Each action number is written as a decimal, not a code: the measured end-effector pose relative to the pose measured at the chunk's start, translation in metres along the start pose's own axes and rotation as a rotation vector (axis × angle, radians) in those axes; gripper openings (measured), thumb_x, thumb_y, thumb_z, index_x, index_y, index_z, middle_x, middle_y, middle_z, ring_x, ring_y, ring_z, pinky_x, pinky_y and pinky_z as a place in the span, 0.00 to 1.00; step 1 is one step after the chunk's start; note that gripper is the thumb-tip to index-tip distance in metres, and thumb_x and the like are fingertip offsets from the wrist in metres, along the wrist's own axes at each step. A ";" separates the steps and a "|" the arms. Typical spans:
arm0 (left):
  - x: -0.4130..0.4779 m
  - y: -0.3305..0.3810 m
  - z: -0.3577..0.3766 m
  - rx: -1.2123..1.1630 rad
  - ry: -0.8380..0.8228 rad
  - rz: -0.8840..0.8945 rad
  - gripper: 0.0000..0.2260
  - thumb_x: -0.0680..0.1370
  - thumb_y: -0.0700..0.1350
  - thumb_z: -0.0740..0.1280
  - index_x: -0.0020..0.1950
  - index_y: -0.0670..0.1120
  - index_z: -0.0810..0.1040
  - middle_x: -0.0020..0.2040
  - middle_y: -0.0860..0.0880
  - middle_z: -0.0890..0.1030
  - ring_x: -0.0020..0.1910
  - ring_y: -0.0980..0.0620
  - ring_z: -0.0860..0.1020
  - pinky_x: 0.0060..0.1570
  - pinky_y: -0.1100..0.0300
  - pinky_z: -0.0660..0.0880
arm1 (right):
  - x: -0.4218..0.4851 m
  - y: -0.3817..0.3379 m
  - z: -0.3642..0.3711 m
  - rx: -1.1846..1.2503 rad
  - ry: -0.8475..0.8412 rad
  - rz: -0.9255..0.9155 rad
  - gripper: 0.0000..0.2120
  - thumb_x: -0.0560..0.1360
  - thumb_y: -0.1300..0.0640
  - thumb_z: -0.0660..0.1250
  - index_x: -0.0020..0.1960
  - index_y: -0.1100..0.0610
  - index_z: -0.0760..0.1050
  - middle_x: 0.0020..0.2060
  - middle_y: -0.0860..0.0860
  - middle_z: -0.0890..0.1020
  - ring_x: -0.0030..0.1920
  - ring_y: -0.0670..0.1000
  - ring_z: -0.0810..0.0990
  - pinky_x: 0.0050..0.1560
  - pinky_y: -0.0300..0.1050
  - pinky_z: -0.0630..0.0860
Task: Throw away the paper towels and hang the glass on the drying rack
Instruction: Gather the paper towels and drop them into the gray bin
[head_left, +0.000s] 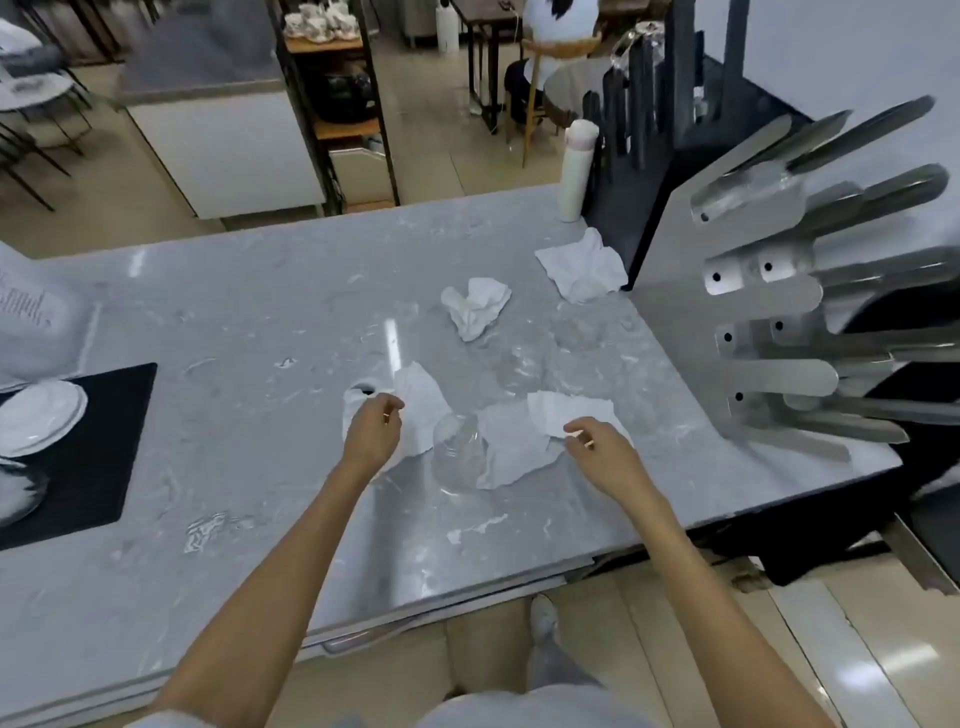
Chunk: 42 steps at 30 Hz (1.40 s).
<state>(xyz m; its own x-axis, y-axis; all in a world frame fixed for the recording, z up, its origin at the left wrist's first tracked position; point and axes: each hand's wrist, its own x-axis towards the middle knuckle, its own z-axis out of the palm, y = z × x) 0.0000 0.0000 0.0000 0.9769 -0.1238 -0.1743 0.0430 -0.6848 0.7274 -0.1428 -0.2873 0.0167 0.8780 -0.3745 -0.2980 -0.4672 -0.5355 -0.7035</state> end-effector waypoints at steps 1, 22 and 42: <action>0.007 0.002 0.003 0.050 -0.002 -0.008 0.14 0.81 0.33 0.60 0.63 0.34 0.79 0.63 0.38 0.81 0.63 0.41 0.78 0.63 0.53 0.72 | 0.015 -0.003 0.007 -0.071 -0.022 0.048 0.21 0.79 0.47 0.63 0.69 0.53 0.72 0.66 0.56 0.75 0.64 0.58 0.74 0.59 0.48 0.70; 0.141 0.068 -0.002 0.101 0.233 0.024 0.14 0.72 0.28 0.65 0.57 0.36 0.76 0.54 0.37 0.77 0.54 0.39 0.74 0.53 0.48 0.70 | 0.138 -0.108 -0.133 -0.106 -0.122 -0.451 0.09 0.74 0.56 0.64 0.51 0.45 0.68 0.47 0.38 0.74 0.48 0.37 0.74 0.42 0.34 0.69; 0.265 0.107 0.145 0.710 -0.288 0.003 0.23 0.77 0.52 0.66 0.71 0.51 0.67 0.67 0.43 0.67 0.66 0.38 0.65 0.57 0.41 0.75 | 0.444 -0.031 -0.077 -0.699 -0.185 -0.046 0.17 0.80 0.53 0.61 0.67 0.56 0.68 0.67 0.57 0.65 0.64 0.63 0.66 0.60 0.51 0.68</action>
<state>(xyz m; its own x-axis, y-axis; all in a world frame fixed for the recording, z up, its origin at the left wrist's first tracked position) 0.2332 -0.2105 -0.0643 0.8796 -0.2414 -0.4098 -0.1989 -0.9694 0.1441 0.2537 -0.4947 -0.0441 0.8728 -0.2390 -0.4256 -0.3322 -0.9296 -0.1593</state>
